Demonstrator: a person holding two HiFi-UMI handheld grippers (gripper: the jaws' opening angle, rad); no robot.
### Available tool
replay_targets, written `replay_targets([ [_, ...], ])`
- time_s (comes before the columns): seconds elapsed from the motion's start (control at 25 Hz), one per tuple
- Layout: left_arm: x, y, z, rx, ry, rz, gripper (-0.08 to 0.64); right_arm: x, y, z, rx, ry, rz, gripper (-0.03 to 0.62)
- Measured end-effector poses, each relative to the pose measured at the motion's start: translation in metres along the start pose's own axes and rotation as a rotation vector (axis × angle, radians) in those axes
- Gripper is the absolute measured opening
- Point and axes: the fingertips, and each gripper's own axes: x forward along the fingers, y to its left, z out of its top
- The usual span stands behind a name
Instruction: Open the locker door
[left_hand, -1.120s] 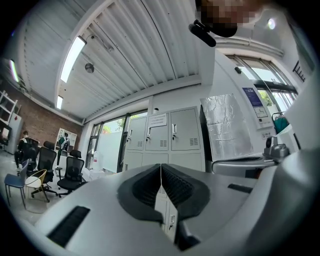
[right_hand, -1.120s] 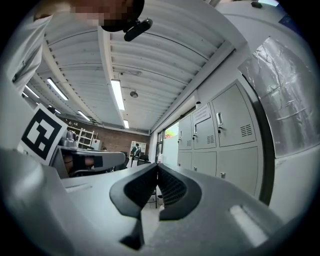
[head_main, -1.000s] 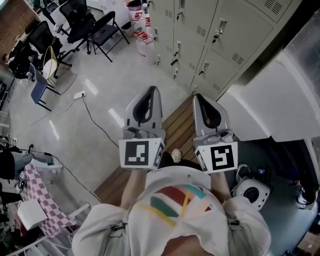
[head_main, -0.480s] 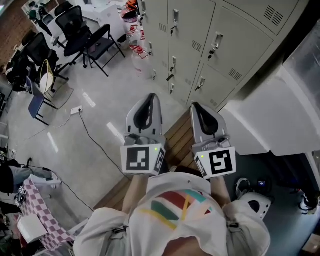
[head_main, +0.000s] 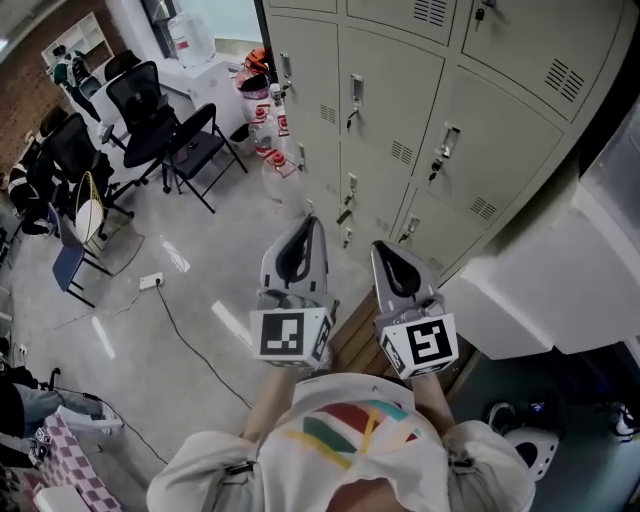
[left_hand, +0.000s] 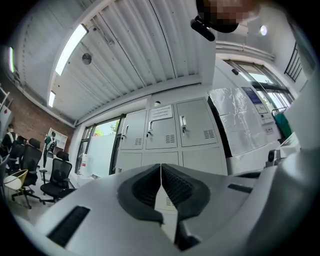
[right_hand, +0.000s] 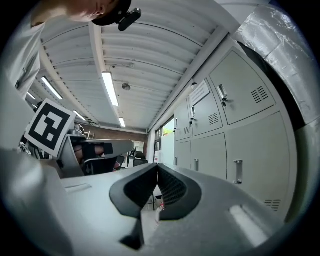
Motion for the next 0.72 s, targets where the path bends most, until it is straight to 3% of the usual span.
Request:
replay_targets([
  [0.4, 0.045, 0.069, -0.026, -0.056, 0.015, -0.042, 0.017, 0.079, 0.004, -0.039, 0.02, 0.097, -0.052, 0.005],
  [0.72, 0.091, 0.075, -0.025, -0.065, -0.002, -0.115, 0.017, 0.118, -0.022, -0.009, -0.045, 0.043, -0.065, 0.005],
])
